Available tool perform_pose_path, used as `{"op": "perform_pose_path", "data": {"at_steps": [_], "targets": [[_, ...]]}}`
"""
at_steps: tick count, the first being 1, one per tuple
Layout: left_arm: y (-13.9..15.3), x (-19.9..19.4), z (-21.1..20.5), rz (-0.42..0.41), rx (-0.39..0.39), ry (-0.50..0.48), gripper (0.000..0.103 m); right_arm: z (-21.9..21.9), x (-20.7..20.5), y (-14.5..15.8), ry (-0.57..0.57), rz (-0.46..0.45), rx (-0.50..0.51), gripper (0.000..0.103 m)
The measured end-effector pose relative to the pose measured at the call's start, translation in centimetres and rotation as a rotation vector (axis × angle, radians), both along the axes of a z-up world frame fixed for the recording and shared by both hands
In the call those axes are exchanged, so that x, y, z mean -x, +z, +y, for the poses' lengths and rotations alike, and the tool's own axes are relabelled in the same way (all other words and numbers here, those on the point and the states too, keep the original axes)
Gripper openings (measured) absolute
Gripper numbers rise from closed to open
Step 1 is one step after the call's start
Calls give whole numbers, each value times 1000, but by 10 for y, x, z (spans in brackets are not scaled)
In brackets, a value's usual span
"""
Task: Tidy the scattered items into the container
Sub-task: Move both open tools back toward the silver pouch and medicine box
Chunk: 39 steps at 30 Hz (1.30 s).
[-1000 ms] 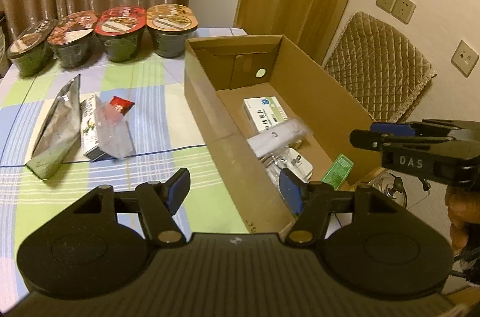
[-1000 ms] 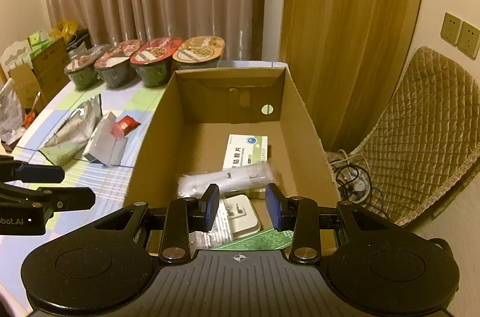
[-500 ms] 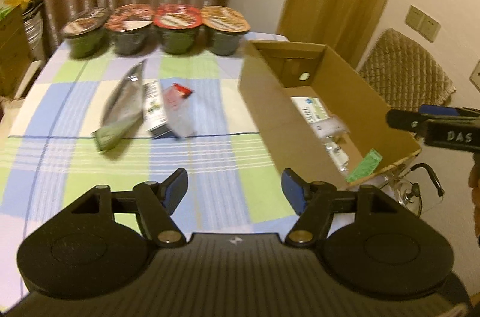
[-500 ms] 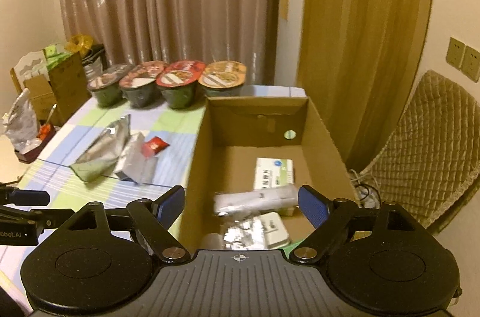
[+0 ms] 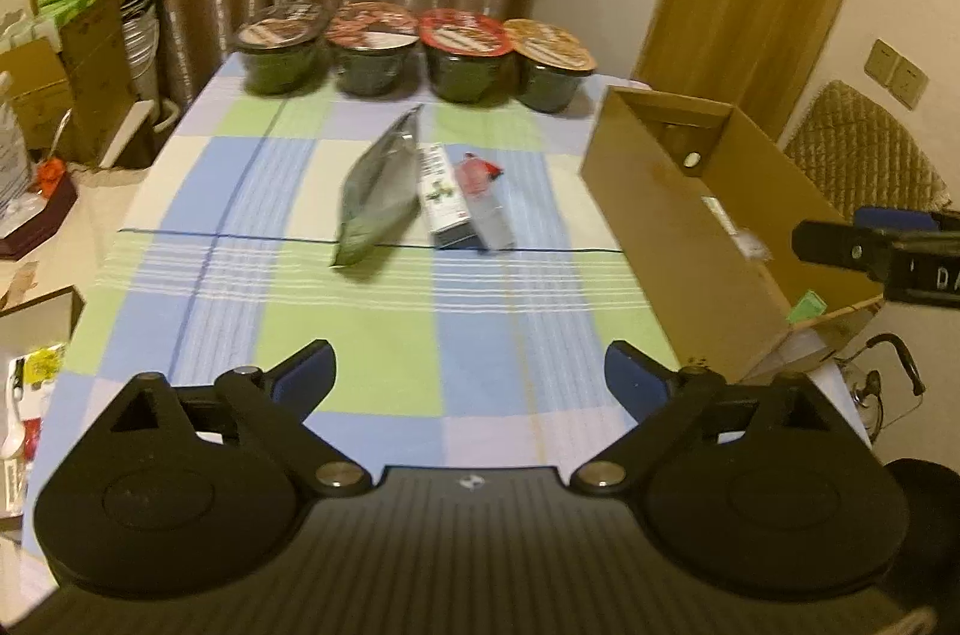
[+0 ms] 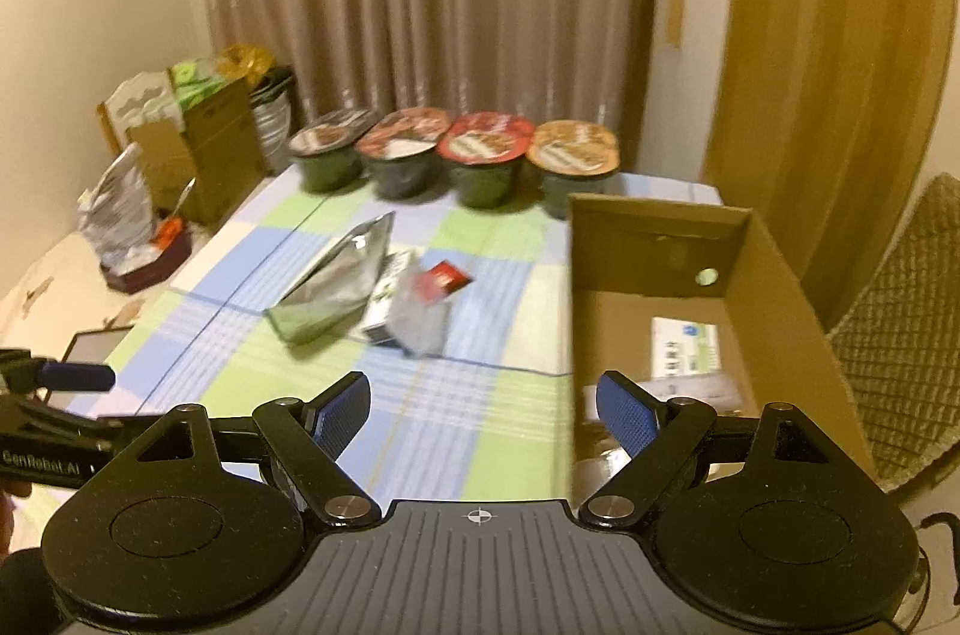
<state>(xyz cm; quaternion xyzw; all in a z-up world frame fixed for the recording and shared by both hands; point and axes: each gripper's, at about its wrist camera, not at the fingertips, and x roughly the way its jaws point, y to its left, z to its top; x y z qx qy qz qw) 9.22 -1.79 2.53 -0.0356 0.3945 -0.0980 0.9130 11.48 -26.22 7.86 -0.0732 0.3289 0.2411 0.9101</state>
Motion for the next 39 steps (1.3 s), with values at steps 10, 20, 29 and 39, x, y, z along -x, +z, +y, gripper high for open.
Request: {"op": "perform_pose_path", "data": {"at_steps": [10,20,29,39], "targets": [[-7,-3,36,11,-6,55,97,34,6,-19,67,29,30,88],[-25,-29,40,21,-30,52,97,54,-13,-43,102,72,44,88],[-47,-71,37,21,-52,50,97,80,-52,-76,113,71,54,88],[-84,-135,33,-3,-124,47,97,102,-102,-123,130,42,119,88]]}}
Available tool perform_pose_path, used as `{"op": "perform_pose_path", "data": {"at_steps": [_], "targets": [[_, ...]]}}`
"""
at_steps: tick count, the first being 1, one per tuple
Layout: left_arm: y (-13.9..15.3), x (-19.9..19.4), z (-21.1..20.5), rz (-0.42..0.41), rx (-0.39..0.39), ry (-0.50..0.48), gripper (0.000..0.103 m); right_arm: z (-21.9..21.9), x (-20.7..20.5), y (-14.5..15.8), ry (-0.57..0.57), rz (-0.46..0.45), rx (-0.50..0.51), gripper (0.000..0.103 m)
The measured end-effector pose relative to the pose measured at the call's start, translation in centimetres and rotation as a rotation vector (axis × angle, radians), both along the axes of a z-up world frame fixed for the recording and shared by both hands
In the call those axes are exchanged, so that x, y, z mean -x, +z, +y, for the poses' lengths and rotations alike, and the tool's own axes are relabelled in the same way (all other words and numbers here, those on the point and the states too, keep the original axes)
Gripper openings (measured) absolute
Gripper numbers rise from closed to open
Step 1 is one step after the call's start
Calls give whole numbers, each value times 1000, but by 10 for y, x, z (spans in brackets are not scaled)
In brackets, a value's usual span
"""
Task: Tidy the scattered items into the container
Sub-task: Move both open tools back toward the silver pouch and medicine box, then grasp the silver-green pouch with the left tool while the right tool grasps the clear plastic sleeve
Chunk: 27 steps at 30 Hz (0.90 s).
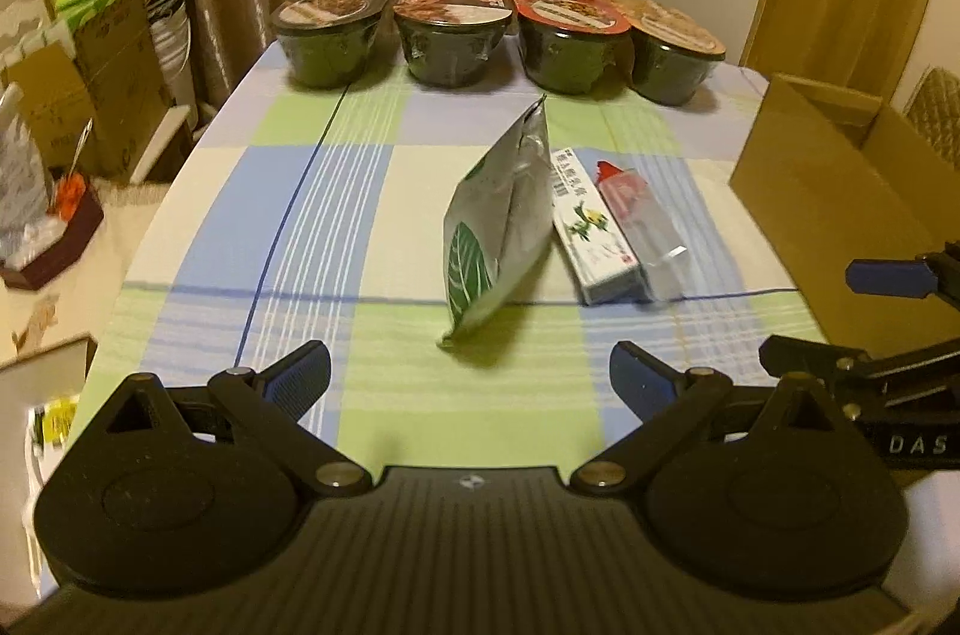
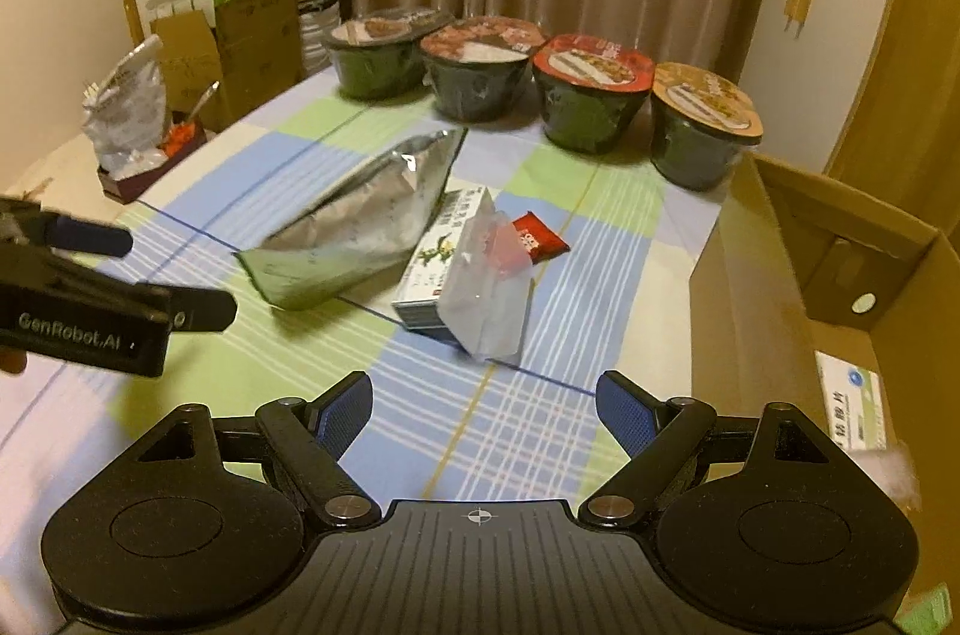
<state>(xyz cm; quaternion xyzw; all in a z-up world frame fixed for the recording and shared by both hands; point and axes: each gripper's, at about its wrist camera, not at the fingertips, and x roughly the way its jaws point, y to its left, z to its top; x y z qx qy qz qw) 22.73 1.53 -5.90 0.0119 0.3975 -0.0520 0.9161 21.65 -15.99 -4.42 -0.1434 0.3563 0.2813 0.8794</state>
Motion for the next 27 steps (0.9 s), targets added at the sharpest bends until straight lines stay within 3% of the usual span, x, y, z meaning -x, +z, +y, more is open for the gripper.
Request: {"op": "perform_pose_path", "data": {"at_steps": [8,14,16,24,26,27], "targets": [[-17,-48,-8,-34,-3,-51,97,11,-37,-20,13,0,14,87],[-31,-71,-16,-30,-77,-105,94,20,-55,-32,47,-4,23,87],[-34,-76,-18,-29,-87,-120,92,25,-60,-37,64,0,33,70],[-41,-89,-25,-49,-97,-154,88,43,-66,-49,122,-26,86,68],[-43,-91,-24,-49,-89,-158,85,46,-68,-52,126,-36,96,63],[-43,-92,-24,-48,-89,-159,80,47,-70,-53,127,-38,102,54]]}}
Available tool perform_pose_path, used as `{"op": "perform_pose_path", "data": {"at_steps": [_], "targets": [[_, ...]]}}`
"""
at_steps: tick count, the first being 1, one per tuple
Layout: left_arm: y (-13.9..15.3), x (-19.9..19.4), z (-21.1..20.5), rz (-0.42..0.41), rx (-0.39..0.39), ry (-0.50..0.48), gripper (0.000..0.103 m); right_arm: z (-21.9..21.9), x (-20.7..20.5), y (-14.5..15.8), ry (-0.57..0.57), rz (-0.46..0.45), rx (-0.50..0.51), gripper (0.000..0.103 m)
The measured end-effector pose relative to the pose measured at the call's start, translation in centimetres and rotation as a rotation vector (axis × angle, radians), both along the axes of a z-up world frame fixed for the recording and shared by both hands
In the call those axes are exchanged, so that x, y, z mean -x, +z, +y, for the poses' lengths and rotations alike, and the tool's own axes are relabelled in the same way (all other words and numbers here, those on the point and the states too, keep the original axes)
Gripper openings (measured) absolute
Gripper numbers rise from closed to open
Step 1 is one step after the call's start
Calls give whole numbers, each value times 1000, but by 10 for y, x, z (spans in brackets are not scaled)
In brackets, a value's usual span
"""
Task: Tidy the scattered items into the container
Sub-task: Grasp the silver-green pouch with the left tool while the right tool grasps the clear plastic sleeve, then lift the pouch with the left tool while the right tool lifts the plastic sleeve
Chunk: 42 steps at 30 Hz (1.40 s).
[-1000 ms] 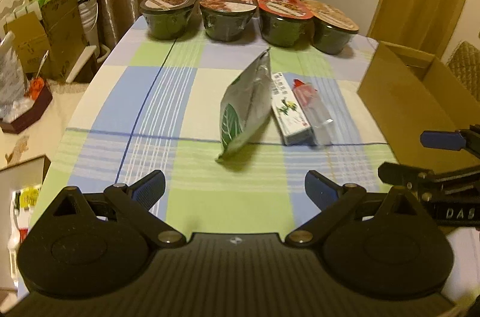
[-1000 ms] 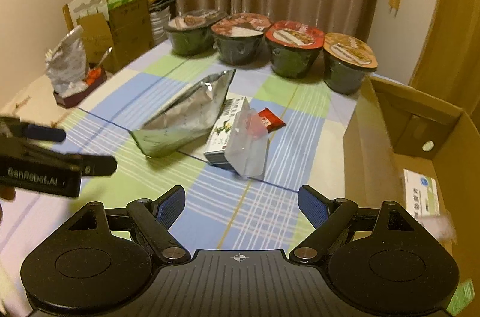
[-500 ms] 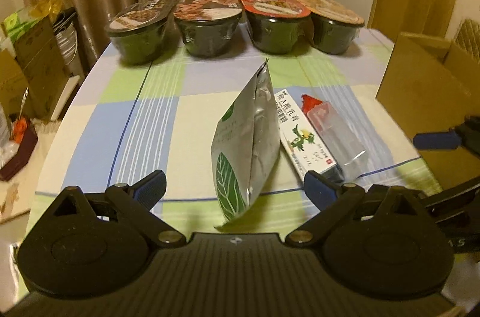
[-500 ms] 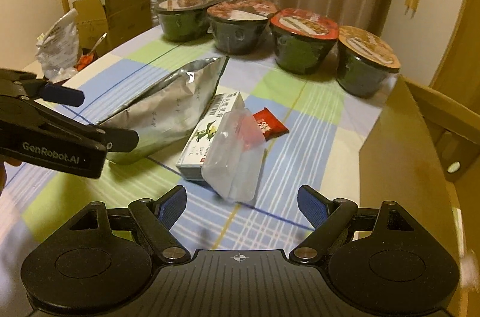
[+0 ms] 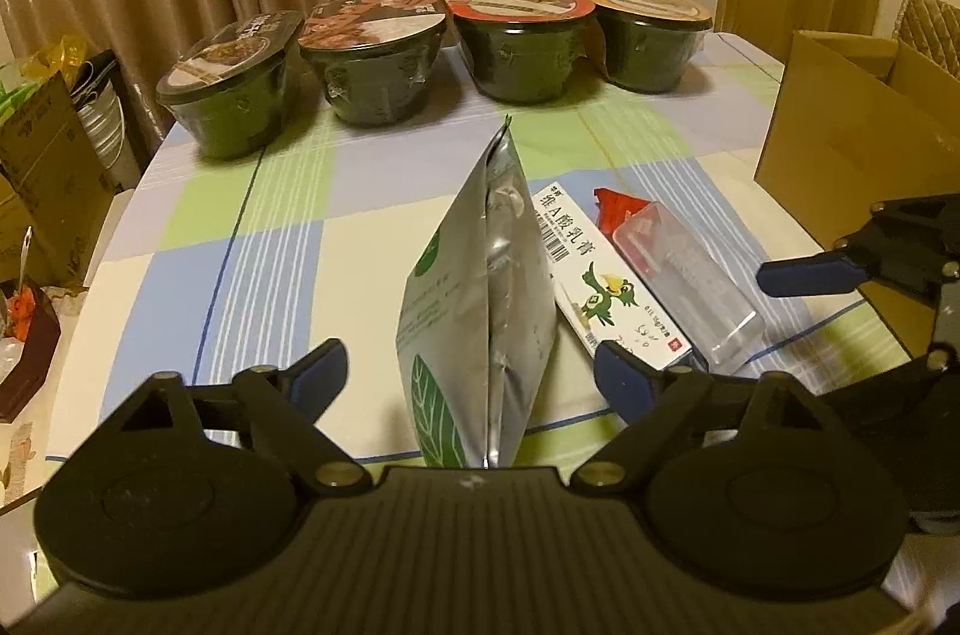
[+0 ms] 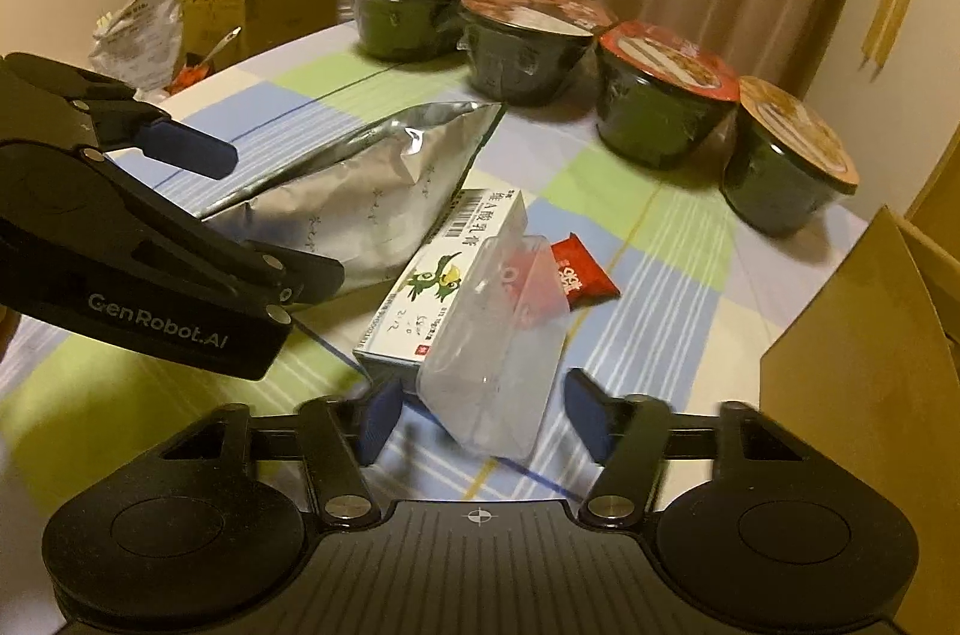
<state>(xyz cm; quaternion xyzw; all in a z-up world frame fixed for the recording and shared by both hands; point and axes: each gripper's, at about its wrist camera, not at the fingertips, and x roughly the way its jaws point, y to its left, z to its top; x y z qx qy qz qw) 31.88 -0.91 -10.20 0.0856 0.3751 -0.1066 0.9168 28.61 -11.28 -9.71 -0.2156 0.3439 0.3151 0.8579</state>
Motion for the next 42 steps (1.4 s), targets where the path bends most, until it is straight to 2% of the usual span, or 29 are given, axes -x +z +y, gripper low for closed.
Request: {"op": "perform_pose_path", "data": {"at_steps": [4,8,15,20,23,26,27,30,32,40,41,42], "targets": [[-1,-1,2,-7,14,15,67,-1,-4,-3,-13,0,1,39],[-4,-4,4,19,35,10,44,-3,-4,2,-29,12,-19,36],[7,4,6,66,45,6,32,-12,8,13,-45,60,-36,35],[16,28,12,115,63,-18,24,-22,21,22,-67,116,-58,35],[19,44,12,107,35,-25,24,-28,32,27,-80,129,-68,35],[22,53,11,61,9,-19,27,-33,39,30,-90,129,-75,33],[22,53,11,46,-3,-16,39,-34,40,31,-93,129,-75,33],[22,45,10,26,14,-18,54,-34,38,30,-101,133,-76,33],[22,34,9,19,27,-16,58,-33,36,27,-103,139,-72,33],[8,2,-4,38,-27,-40,60,-26,24,5,-76,131,-20,34],[7,0,-5,36,-26,-40,60,-25,21,4,-76,129,-21,36],[6,-2,-6,35,-25,-40,60,-25,19,4,-76,127,-25,52]]}}
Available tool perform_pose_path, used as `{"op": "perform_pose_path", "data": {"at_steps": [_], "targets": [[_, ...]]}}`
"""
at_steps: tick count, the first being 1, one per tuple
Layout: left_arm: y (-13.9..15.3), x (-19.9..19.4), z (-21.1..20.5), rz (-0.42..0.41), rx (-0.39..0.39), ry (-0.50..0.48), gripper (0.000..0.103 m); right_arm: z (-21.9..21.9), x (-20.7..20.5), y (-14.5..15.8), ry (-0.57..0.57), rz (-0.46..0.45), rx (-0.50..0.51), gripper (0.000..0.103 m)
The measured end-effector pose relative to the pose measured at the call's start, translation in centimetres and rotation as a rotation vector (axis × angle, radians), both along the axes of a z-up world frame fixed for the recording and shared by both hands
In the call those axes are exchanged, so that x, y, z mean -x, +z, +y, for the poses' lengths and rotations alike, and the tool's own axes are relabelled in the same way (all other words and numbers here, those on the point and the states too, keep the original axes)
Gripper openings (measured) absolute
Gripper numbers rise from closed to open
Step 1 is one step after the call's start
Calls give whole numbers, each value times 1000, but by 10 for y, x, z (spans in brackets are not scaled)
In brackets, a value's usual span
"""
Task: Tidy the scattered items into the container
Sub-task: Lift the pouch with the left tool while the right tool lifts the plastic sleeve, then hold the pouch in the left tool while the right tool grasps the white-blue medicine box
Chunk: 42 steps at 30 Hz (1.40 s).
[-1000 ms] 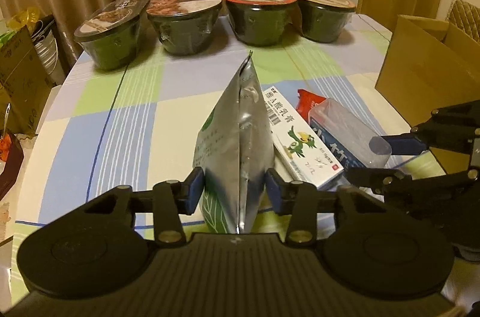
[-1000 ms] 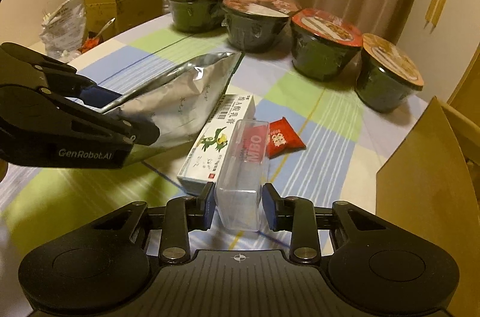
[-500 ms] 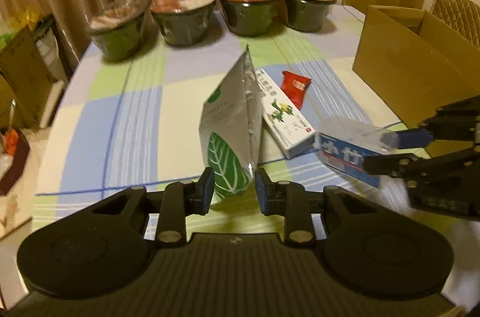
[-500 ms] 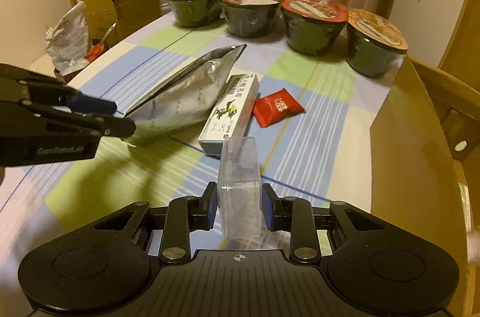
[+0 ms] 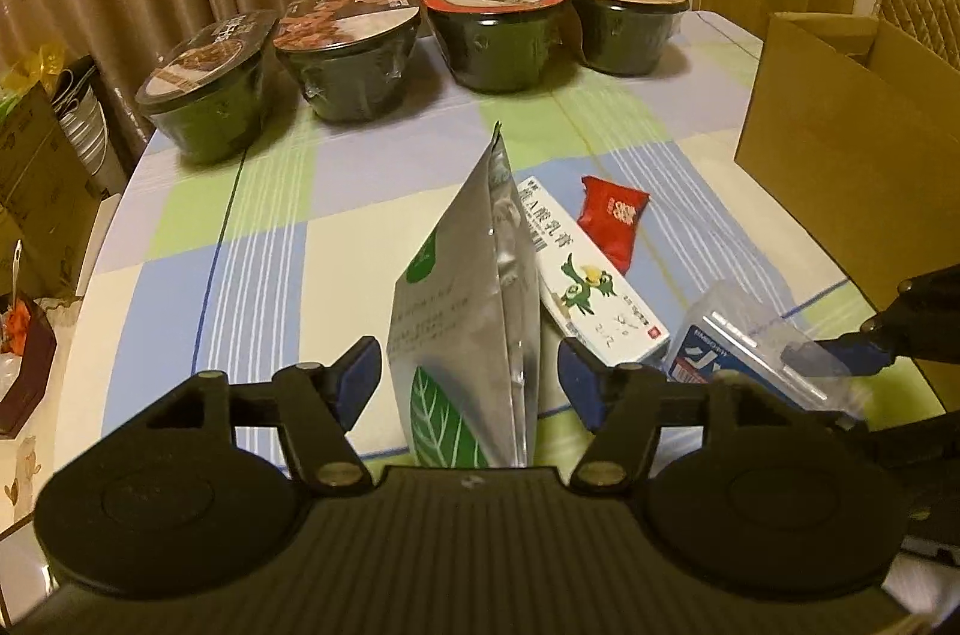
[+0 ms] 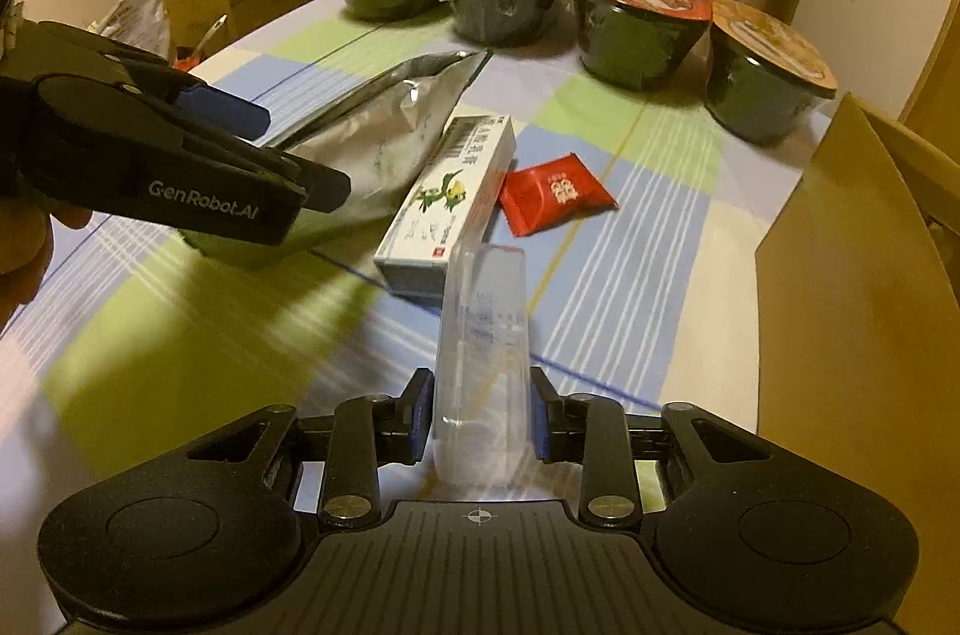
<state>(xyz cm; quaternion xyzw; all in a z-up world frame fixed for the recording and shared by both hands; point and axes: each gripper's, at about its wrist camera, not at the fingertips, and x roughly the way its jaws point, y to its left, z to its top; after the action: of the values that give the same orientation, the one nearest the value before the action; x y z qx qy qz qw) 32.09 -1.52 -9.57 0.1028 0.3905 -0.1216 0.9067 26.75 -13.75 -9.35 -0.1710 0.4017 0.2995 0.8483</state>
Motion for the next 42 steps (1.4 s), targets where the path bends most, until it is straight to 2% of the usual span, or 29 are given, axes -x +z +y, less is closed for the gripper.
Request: {"op": "perform_pose_path", "data": {"at_steps": [1,7,8,9,10,12,18,24,27,28,30,32,35,42], "targets": [[-1,-1,-1,-1,-1,-1,60,1,-2,0,-7,-9,-2,68],[-6,-9,-7,7,-16,-19,58,1,-8,3,-22,-6,-42,68],[-6,-10,-8,8,-20,-18,48,1,-9,4,-30,-5,-49,67],[-5,-10,-8,8,-26,-15,42,1,-11,5,-38,2,-52,45],[-4,-10,-8,10,-27,-16,40,1,-13,5,-41,15,-55,34],[0,-7,-7,16,-23,-15,33,-1,-14,5,-57,31,-67,34],[11,22,-4,51,-19,-32,23,-13,-2,17,-71,64,-90,33],[19,69,-8,71,-38,-74,20,-29,21,29,-89,94,-110,33],[22,87,-11,41,-66,-68,21,-32,30,33,-96,99,-125,33],[23,89,-12,27,-73,-67,24,-31,32,34,-96,100,-125,33],[25,85,-10,5,-53,-53,60,-29,33,34,-92,102,-122,33],[25,75,-5,11,1,-37,64,-29,32,33,-92,102,-116,34],[18,55,-3,47,54,-38,78,-32,25,28,-108,112,-103,34],[-10,31,-29,106,-49,-144,82,-41,5,19,-159,149,-109,34]]}}
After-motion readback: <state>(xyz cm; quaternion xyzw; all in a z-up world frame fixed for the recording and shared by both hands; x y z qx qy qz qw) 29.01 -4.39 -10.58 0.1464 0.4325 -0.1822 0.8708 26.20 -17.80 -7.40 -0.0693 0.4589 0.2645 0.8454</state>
